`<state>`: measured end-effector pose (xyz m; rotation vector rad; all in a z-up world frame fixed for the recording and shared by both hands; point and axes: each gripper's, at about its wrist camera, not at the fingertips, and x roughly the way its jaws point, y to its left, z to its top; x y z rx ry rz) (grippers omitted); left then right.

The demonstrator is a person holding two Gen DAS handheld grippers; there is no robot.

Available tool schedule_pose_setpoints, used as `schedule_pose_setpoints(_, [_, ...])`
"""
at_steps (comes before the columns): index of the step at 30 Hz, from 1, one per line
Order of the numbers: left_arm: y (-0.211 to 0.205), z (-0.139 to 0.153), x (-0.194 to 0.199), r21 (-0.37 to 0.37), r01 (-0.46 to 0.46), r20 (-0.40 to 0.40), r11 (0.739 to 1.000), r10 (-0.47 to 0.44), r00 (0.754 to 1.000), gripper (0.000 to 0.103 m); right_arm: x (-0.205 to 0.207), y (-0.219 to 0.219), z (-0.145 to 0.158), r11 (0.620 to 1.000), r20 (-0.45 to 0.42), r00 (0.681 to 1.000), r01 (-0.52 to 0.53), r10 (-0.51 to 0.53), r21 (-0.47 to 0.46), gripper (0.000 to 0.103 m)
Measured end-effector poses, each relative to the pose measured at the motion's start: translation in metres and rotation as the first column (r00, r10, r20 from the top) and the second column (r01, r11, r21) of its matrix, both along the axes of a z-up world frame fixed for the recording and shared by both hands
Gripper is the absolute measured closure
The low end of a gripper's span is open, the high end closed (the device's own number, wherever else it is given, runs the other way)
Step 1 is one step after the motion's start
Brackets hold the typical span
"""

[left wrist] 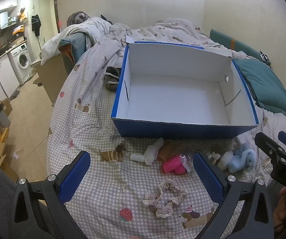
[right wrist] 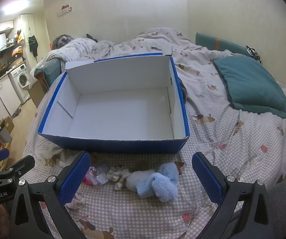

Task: Organize soft objects

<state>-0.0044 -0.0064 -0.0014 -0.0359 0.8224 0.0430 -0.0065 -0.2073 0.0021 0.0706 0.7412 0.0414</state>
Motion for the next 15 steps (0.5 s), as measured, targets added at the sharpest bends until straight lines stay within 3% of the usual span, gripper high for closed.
schedule_pose_setpoints(15, [0.0019,-0.0036,-0.0003,0.002,0.002,-0.013,1.000,-0.002,1.000,0.000,0.0001,-0.0004,-0.0009,1.000,-0.009,1.000,0.001,-0.001,0.011,0.000])
